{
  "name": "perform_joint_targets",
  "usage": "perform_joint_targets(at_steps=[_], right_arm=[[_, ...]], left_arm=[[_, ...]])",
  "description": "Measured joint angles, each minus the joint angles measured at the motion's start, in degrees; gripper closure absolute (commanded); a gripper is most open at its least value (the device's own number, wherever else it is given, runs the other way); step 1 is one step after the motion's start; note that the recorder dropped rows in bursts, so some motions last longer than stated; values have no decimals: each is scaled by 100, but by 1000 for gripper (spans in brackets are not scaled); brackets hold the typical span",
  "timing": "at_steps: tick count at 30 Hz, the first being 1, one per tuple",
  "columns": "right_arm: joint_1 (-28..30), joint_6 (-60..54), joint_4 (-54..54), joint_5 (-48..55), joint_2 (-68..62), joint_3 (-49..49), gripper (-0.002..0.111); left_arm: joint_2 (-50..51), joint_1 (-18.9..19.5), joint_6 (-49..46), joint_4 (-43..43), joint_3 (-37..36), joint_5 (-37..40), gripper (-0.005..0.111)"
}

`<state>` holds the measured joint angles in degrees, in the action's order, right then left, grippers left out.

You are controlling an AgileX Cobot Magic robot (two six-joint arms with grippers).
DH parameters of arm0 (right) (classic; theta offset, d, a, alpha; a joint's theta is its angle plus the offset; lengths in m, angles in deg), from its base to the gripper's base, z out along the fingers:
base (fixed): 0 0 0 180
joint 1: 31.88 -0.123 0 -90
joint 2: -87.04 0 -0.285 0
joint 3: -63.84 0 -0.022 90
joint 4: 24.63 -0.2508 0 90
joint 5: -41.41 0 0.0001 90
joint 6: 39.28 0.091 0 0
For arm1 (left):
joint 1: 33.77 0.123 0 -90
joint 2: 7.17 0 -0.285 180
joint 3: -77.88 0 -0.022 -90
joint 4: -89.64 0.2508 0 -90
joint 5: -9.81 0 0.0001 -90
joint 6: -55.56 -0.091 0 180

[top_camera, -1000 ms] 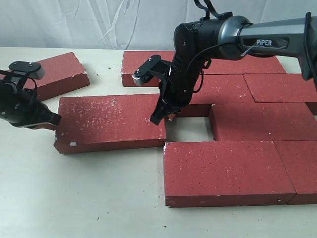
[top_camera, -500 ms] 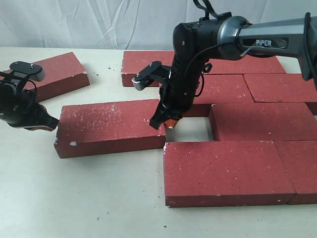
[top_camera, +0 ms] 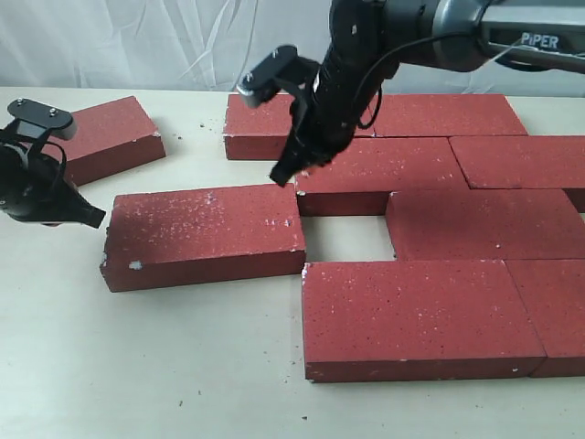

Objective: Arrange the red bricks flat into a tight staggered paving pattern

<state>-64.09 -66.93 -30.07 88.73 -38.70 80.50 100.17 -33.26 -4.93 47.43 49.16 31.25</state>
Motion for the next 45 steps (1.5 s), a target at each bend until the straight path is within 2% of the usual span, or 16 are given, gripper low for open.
perform_joint_targets(at_steps=[3,5,15,27,32,45], right_arm=[[0,180,-247,-808,-100,154,109],[0,262,-411,-853,-391,434,109],[0,584,-199,355,-1870,2191,109],[0,670,-94,1209,-2009,2319,109],[0,713,214,1315,-1975,2364,109],[0,746,190,1263,-1898,2390,109]], left_arm=[[0,0,0,0,0,-10,107],[0,0,0,-23,0,-10,107],[0,0,0,-244,0,-14,107],[0,0,0,-288,0,-14,107],[0,0,0,-288,0,-14,107],[0,0,0,-288,0,-23,107]])
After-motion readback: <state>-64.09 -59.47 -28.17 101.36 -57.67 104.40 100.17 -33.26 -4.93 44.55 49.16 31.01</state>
